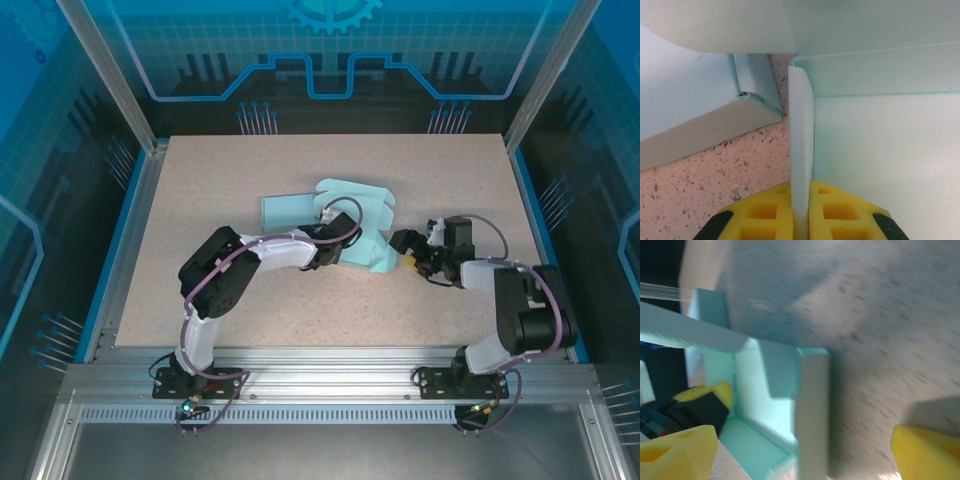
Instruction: Fold the paper box
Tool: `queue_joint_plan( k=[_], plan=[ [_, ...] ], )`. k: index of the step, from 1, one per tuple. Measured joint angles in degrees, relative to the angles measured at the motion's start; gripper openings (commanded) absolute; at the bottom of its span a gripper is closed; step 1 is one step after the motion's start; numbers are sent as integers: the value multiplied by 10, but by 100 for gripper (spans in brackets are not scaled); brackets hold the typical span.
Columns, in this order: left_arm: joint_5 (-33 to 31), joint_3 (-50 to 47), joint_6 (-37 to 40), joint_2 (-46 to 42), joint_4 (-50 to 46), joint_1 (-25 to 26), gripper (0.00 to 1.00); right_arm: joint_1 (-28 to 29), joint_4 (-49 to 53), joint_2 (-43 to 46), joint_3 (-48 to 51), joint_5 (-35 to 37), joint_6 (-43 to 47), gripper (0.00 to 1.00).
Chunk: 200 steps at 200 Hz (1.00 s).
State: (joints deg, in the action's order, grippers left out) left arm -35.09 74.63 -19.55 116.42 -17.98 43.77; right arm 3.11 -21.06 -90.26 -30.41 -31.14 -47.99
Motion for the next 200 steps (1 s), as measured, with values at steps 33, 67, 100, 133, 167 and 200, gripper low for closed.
queue_joint_plan(
  k=[33,67,100,133,167,200],
  plan=[
    [2,5,0,3,-7,0,6,46,-92,-50,-20,-6,-7,90],
    [2,9,0,5,-12,-1,6,68,-76,-39,-19,12,0,90],
    [3,10,0,6,-13,-1,6,83,-29,15,-19,23,12,90],
    [3,12,0,9,-13,-1,6,90,-9,58,-19,29,28,90],
    [3,14,0,9,-13,-1,6,93,2,50,-20,42,36,87],
    [3,14,0,9,-16,-2,6,92,-5,9,-27,45,39,81]
  ],
)
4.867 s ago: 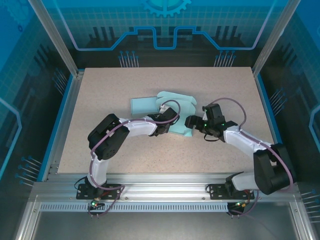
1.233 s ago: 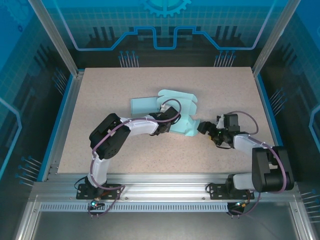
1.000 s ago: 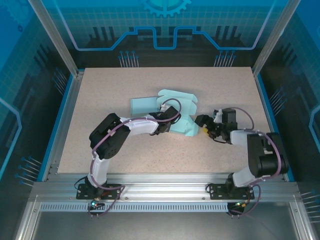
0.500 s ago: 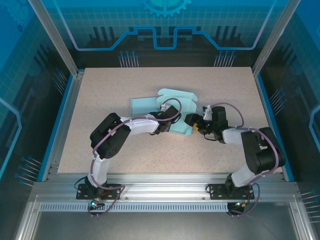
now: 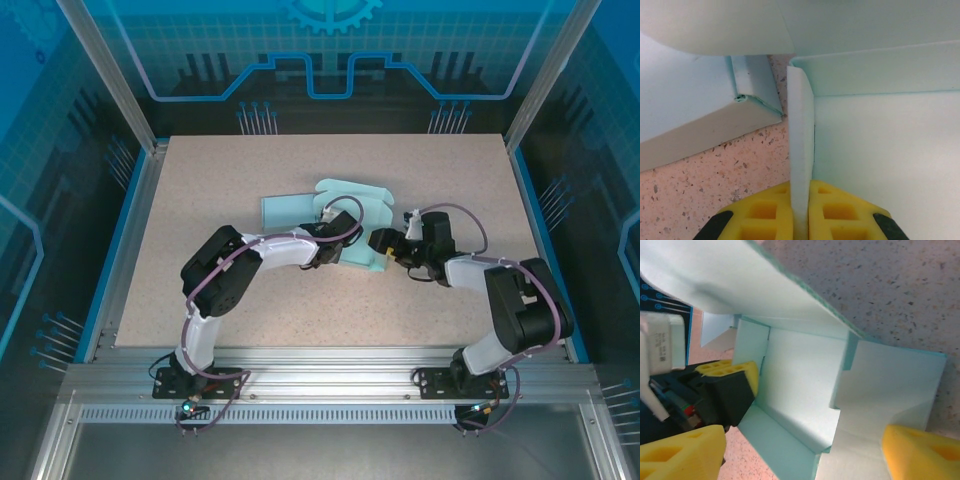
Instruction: Fold the paper box
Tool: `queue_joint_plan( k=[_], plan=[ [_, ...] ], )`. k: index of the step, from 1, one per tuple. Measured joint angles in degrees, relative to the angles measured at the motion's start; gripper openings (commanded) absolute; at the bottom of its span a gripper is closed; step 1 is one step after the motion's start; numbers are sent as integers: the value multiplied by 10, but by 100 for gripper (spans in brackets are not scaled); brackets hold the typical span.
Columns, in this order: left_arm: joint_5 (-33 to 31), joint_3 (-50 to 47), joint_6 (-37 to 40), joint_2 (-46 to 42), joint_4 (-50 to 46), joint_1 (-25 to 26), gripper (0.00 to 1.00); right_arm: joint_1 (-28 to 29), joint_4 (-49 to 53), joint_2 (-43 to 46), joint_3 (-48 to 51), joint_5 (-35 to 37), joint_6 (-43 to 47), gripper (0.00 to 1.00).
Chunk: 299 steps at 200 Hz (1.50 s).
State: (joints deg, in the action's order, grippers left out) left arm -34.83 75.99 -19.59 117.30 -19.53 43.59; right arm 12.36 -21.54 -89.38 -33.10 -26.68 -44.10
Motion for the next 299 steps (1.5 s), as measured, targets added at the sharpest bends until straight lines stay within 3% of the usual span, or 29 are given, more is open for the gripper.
queue_joint_plan(
  k=[37,104,164,217,299],
  plan=[
    [0,1,0,0,-2,-2,6,0,16,3,-3,8,8,84],
    [1,1,0,0,-1,-2,6,-2,163,151,-8,81,57,93],
    [1,2,0,0,-2,-2,6,-8,138,36,1,67,50,93],
    [1,4,0,1,-3,-2,6,3,85,-10,-24,43,21,90],
    [2,5,0,3,-3,-2,6,18,63,-5,-38,20,15,87]
  ],
)
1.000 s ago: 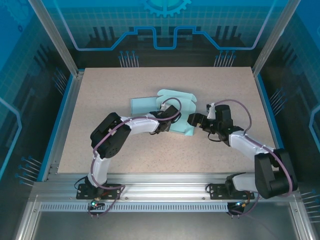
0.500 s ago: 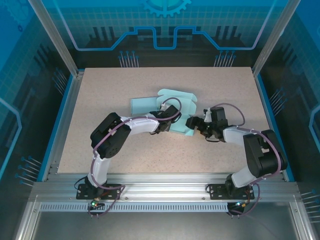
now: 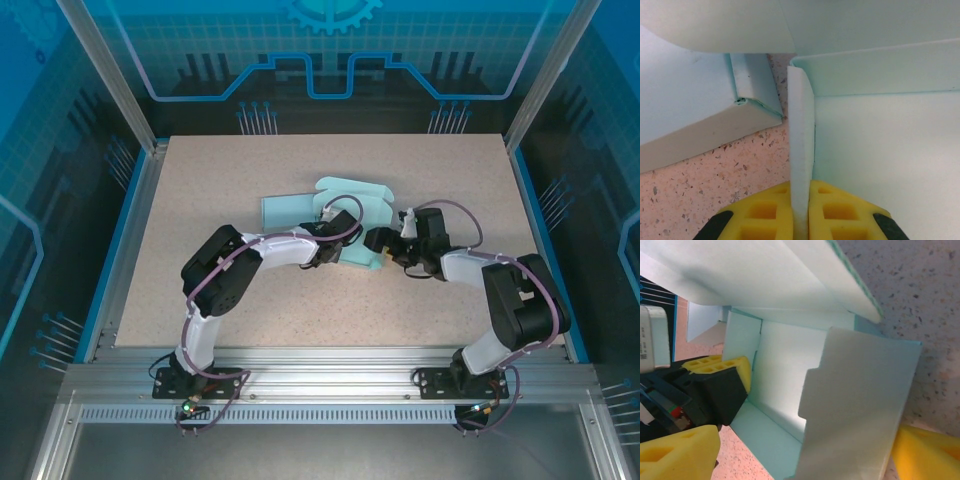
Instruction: Fold the paper box
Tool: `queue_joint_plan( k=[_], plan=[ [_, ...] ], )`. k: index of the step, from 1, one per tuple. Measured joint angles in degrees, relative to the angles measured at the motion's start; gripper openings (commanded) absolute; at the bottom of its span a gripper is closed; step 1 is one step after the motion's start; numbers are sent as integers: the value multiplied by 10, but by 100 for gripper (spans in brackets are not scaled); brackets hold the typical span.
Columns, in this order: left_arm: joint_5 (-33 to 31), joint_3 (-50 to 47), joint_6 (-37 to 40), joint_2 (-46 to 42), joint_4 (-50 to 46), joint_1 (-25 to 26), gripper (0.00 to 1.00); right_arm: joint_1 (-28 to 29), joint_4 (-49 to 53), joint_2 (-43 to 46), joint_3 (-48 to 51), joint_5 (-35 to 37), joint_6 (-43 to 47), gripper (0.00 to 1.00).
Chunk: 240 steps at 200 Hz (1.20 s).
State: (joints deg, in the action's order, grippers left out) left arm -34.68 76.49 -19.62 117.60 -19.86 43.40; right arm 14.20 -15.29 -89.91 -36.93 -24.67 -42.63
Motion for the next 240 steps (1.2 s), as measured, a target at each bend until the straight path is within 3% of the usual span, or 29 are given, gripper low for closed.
queue_joint_plan(
  k=[35,128,162,217,229,240],
  plan=[
    [0,3,0,1,0,0,6,4,0,-1,-12,0,0,83],
    [0,3,0,1,-2,0,6,17,63,-40,-59,37,18,56],
    [-1,3,-5,1,-6,-3,6,23,81,-58,-81,51,24,53],
    [-1,3,-11,1,-7,-6,6,67,191,-74,-146,163,56,41],
    [-1,3,-13,1,-7,-6,6,75,210,-77,-155,187,61,31],
    [-1,4,-14,1,-8,-6,6,80,220,-79,-162,205,69,28]
  ],
)
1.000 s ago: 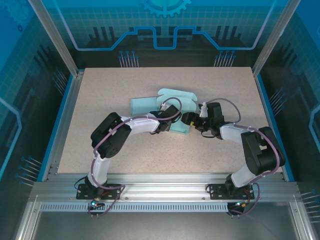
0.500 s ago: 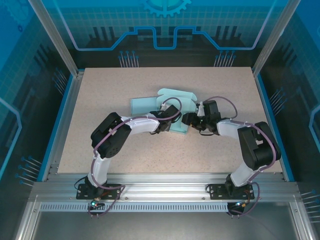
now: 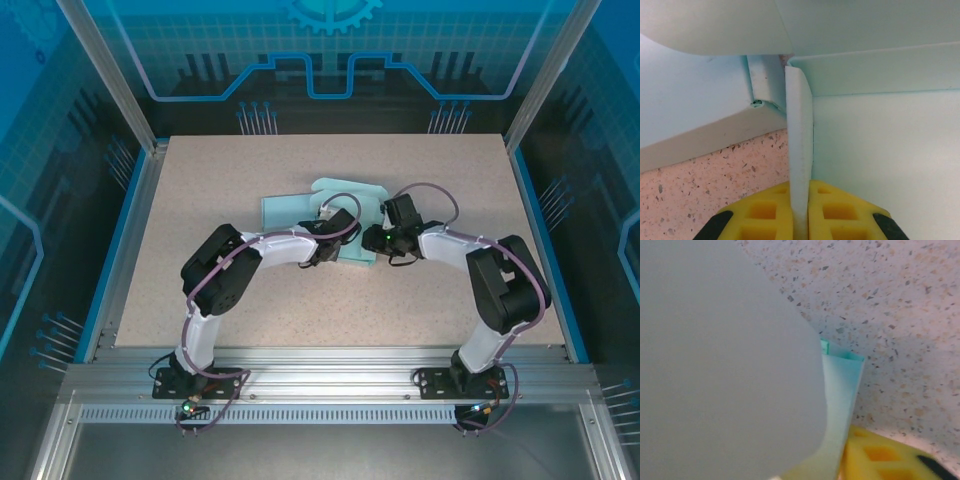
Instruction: Fold the paper box
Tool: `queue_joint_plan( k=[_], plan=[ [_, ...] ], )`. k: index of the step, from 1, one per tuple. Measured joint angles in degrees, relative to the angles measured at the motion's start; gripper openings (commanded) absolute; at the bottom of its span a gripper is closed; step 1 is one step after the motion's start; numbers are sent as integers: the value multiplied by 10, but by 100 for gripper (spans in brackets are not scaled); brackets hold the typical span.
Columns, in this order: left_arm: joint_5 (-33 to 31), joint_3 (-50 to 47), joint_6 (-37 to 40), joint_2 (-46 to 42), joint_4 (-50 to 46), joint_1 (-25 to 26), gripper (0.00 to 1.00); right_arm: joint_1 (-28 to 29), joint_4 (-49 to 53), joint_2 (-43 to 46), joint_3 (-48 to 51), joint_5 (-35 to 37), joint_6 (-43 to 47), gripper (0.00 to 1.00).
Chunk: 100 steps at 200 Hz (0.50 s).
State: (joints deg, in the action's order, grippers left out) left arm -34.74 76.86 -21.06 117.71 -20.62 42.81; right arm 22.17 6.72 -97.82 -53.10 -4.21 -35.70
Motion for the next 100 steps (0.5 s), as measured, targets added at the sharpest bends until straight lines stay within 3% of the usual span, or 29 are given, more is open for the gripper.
queue_joint_plan(
  k=[42,100],
  plan=[
    [0,3,-1,1,-1,0,6,10,19,-12,-19,36,6,23],
    [0,7,-18,2,-11,0,6,43,83,-44,-77,142,8,31]
  ],
)
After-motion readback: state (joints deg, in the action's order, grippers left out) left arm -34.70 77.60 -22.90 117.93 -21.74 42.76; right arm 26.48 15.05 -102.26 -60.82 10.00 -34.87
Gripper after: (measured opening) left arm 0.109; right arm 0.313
